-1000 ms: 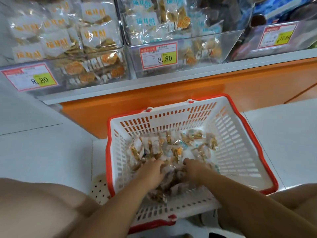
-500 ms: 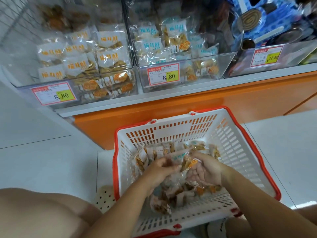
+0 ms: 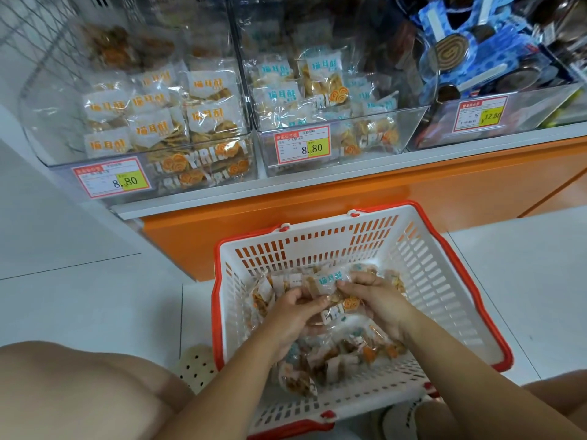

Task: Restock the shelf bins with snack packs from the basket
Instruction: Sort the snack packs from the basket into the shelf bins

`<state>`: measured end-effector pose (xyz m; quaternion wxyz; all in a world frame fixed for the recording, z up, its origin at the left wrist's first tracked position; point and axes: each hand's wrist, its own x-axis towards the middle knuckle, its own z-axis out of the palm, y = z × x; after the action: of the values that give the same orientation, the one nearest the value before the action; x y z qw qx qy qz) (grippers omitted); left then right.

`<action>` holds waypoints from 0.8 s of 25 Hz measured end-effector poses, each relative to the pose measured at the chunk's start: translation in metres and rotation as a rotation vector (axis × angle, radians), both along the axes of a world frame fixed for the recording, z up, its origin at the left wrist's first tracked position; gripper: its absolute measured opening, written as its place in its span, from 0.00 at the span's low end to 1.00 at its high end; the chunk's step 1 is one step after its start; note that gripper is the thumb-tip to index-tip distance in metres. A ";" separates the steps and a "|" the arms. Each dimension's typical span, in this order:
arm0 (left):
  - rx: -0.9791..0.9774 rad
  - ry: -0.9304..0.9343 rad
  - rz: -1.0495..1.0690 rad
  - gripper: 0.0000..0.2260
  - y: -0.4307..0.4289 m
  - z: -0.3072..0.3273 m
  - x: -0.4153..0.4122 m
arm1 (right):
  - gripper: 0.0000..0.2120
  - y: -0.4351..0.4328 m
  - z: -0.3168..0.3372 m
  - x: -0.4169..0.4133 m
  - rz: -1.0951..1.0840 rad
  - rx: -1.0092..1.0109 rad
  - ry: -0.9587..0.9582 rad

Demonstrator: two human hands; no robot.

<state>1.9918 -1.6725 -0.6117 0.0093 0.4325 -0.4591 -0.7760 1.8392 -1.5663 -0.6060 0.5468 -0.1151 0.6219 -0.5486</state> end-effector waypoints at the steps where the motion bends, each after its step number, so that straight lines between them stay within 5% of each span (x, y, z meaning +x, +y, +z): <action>1: -0.002 0.005 0.001 0.13 0.000 0.001 0.000 | 0.04 0.001 0.000 0.000 -0.003 0.006 -0.003; 7: -0.041 0.029 0.023 0.12 -0.001 0.008 -0.002 | 0.16 0.000 0.002 -0.002 -0.022 -0.012 -0.079; 12: -0.110 0.028 0.034 0.09 -0.003 0.022 -0.002 | 0.14 -0.001 0.014 -0.003 -0.015 -0.059 -0.102; 20: -0.806 0.131 -0.127 0.13 -0.035 0.140 -0.025 | 0.08 -0.035 0.133 -0.017 -0.071 -0.240 0.503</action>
<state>1.9668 -1.7079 -0.4714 0.1592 0.3145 -0.7505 -0.5591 1.8221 -1.6008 -0.4733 0.3383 -0.2897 0.6723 -0.5913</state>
